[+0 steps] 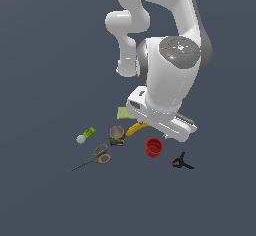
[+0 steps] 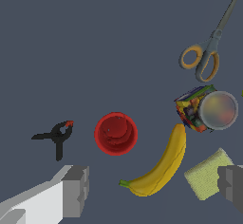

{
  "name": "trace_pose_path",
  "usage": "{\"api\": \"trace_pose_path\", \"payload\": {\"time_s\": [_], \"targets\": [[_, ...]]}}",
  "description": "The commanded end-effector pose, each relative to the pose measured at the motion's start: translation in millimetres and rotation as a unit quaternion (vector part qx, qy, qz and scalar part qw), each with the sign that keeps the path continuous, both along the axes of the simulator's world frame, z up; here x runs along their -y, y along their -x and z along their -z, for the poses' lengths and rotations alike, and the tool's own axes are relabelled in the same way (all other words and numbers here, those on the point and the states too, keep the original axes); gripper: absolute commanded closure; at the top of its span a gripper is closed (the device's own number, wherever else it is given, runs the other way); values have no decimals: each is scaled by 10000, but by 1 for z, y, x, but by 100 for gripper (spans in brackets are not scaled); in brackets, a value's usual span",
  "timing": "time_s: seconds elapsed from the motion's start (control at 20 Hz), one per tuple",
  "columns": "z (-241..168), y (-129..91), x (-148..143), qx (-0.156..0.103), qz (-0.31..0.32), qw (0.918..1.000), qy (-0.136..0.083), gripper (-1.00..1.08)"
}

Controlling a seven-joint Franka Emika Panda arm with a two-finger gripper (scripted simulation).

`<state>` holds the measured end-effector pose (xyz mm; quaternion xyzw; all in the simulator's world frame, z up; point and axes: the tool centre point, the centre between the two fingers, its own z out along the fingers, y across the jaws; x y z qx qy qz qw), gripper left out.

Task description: Pick up a designated object from a clutter of objects.

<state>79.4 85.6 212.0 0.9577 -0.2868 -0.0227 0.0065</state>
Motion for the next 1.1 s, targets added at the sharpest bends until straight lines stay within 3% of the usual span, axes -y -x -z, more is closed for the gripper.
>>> {"api": "trace_pose_path", "payload": {"time_s": [0.0, 0.5, 1.05], "targets": [[9, -7, -9, 17, 259, 9997, 15, -92], [46, -29, -48, 82, 1264, 9919, 60, -92], [90, -46, -92, 150, 2354, 9718, 87, -92]]}}
